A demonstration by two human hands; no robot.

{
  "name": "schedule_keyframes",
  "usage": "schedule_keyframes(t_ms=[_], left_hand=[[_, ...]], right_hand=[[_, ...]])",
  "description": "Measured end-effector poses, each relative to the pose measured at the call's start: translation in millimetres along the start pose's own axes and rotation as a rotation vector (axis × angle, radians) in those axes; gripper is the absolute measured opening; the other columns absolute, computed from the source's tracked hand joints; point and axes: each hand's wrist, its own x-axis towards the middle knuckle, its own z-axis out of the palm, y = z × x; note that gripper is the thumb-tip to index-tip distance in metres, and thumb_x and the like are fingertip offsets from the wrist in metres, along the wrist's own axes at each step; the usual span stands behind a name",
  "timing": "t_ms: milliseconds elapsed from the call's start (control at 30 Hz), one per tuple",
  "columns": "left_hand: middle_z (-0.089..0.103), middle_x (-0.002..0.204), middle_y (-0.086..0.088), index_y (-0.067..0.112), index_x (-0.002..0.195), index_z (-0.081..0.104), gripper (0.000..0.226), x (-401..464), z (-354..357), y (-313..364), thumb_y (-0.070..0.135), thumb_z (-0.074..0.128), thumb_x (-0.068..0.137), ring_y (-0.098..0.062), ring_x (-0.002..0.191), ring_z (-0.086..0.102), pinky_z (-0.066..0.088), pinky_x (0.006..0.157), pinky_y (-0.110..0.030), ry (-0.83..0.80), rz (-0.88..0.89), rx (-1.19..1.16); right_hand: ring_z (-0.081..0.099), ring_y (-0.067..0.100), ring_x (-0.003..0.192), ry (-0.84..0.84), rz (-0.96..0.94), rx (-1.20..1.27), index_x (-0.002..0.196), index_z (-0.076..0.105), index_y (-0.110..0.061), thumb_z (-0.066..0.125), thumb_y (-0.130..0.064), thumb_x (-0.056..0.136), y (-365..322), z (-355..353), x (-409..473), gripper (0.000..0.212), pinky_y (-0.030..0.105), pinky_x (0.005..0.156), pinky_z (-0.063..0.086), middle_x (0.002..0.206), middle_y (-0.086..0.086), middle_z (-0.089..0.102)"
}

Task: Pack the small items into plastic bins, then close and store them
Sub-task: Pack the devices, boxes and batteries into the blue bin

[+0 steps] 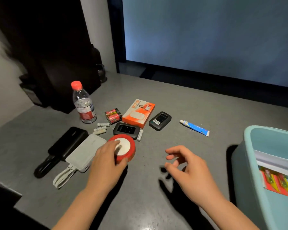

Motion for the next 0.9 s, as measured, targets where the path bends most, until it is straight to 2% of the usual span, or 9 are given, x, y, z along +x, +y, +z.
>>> schedule_keyframes(t_ms=[133, 200, 267, 333, 400, 500, 633, 800, 900], left_hand=[[0.047, 0.133, 0.006, 0.027, 0.132, 0.043, 0.069, 15, -5, -23, 0.040, 0.074, 0.072, -0.017, 0.122, 0.040, 0.042, 0.097, -0.036, -0.043, -0.017, -0.025], [0.046, 0.134, 0.008, 0.029, 0.132, 0.042, 0.069, 25, -5, -26, 0.046, 0.072, 0.072, -0.015, 0.123, 0.039, 0.042, 0.097, -0.036, -0.055, 0.012, -0.023], [0.046, 0.136, 0.008, 0.028, 0.132, 0.043, 0.066, 43, -5, -25, 0.049, 0.068, 0.075, -0.015, 0.124, 0.039, 0.039, 0.098, -0.034, -0.046, 0.043, -0.008], [0.047, 0.135, 0.006, 0.027, 0.133, 0.044, 0.063, 65, -6, -19, 0.048, 0.065, 0.077, -0.016, 0.124, 0.041, 0.038, 0.099, -0.034, -0.044, 0.073, -0.001], [0.050, 0.132, 0.005, 0.027, 0.131, 0.046, 0.060, 88, -4, -11, 0.050, 0.063, 0.078, -0.018, 0.121, 0.045, 0.041, 0.098, -0.037, -0.075, 0.096, 0.021], [0.048, 0.132, 0.001, 0.025, 0.130, 0.046, 0.062, 115, 7, 0, 0.058, 0.058, 0.078, -0.021, 0.122, 0.043, 0.042, 0.097, -0.039, -0.146, 0.084, 0.148], [0.043, 0.133, -0.003, 0.024, 0.129, 0.042, 0.077, 135, 26, 3, 0.074, 0.051, 0.071, -0.024, 0.126, 0.036, 0.039, 0.095, -0.043, -0.172, 0.020, 0.381], [0.041, 0.130, -0.007, 0.021, 0.131, 0.037, 0.098, 136, 44, 0, 0.086, 0.049, 0.058, -0.028, 0.122, 0.037, 0.041, 0.094, -0.041, -0.222, -0.027, 0.373], [0.041, 0.125, -0.006, 0.023, 0.129, 0.038, 0.095, 135, 46, -3, 0.083, 0.053, 0.058, -0.027, 0.120, 0.037, 0.041, 0.092, -0.041, -0.199, 0.013, 0.304]], right_hand=[[0.058, 0.007, 0.070, -0.097, 0.074, -0.098, 0.092, 0.062, -0.032, 0.066, -0.014, 0.079, 12, 43, 32, 0.023, 0.030, 0.069, 0.050, 0.085, -0.009, 0.065], [0.058, 0.008, 0.076, -0.120, 0.079, -0.175, 0.097, 0.062, -0.031, 0.065, -0.015, 0.079, 17, 60, 54, 0.024, 0.027, 0.075, 0.049, 0.090, -0.010, 0.064], [0.058, 0.011, 0.094, -0.121, 0.060, -0.288, 0.109, 0.062, -0.028, 0.064, -0.018, 0.081, 21, 72, 80, 0.029, 0.026, 0.081, 0.046, 0.106, -0.008, 0.063], [0.050, 0.015, 0.116, -0.122, 0.030, -0.393, 0.122, 0.058, -0.026, 0.062, -0.021, 0.084, 21, 82, 103, 0.038, 0.027, 0.091, 0.042, 0.124, -0.005, 0.057], [0.041, 0.017, 0.125, -0.124, -0.009, -0.456, 0.129, 0.053, -0.026, 0.059, -0.022, 0.087, 20, 91, 121, 0.042, 0.030, 0.097, 0.040, 0.132, -0.005, 0.052], [0.041, 0.018, 0.124, -0.058, -0.044, -0.554, 0.126, 0.055, -0.025, 0.057, -0.026, 0.088, 21, 96, 138, 0.039, 0.032, 0.096, 0.041, 0.130, -0.005, 0.052], [0.040, 0.021, 0.120, 0.106, 0.022, -0.676, 0.121, 0.053, -0.020, 0.059, -0.026, 0.083, 29, 78, 162, 0.040, 0.033, 0.092, 0.040, 0.127, 0.000, 0.051], [0.037, 0.023, 0.125, 0.022, 0.144, -0.752, 0.133, 0.044, -0.019, 0.070, -0.043, 0.075, 43, 54, 192, 0.068, 0.035, 0.100, 0.037, 0.132, 0.001, 0.046], [0.039, 0.023, 0.123, -0.009, 0.176, -0.717, 0.133, 0.042, -0.020, 0.074, -0.050, 0.070, 48, 53, 201, 0.077, 0.036, 0.100, 0.038, 0.131, 0.001, 0.047]])
